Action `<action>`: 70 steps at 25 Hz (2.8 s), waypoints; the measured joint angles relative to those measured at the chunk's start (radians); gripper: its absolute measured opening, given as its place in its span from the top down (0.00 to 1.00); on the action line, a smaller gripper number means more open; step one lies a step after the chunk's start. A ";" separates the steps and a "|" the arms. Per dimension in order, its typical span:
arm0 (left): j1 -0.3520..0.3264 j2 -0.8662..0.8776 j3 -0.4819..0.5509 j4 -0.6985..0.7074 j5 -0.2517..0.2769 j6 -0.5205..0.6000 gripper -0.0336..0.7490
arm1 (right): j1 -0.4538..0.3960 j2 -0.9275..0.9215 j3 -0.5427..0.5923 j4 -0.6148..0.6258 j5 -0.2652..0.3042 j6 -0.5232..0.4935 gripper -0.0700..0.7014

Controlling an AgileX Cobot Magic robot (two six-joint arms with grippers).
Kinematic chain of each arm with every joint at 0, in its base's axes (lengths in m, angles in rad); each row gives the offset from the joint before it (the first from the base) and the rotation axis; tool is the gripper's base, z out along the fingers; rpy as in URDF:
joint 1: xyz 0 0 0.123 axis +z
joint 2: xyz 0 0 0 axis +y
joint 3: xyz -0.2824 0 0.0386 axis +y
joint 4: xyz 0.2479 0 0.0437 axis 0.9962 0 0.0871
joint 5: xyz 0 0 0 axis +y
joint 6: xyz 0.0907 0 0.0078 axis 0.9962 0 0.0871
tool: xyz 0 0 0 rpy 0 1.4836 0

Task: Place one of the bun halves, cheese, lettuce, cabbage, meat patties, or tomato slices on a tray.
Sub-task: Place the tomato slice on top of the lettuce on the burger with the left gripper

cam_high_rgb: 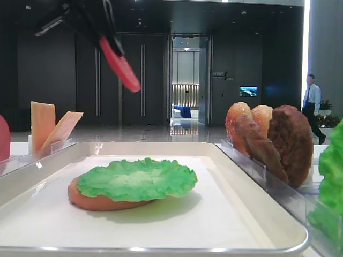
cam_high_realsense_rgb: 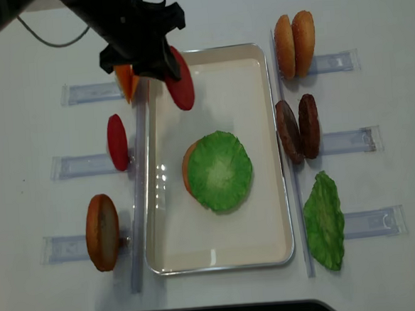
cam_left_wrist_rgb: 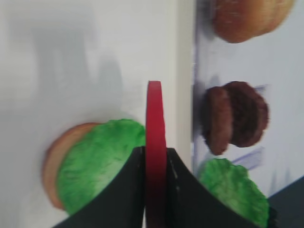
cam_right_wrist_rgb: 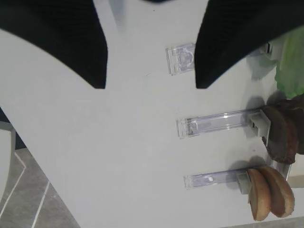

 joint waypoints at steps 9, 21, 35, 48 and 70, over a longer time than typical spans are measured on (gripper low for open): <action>-0.122 0.034 0.000 -0.147 -0.059 0.127 0.88 | 0.000 0.000 0.000 0.000 0.000 0.000 0.40; -0.200 0.084 0.120 -0.139 -0.067 0.100 0.88 | 0.000 0.000 0.000 0.000 0.000 0.000 0.40; -0.200 0.044 0.132 -0.075 -0.050 0.079 0.88 | 0.000 0.000 0.000 0.000 0.000 0.000 0.40; -0.191 0.006 0.282 -0.142 -0.139 0.165 0.88 | 0.000 0.000 0.000 0.000 0.000 0.000 0.40; -0.170 -0.001 0.307 -0.113 -0.238 0.223 0.88 | 0.000 0.000 0.000 0.000 0.000 0.000 0.40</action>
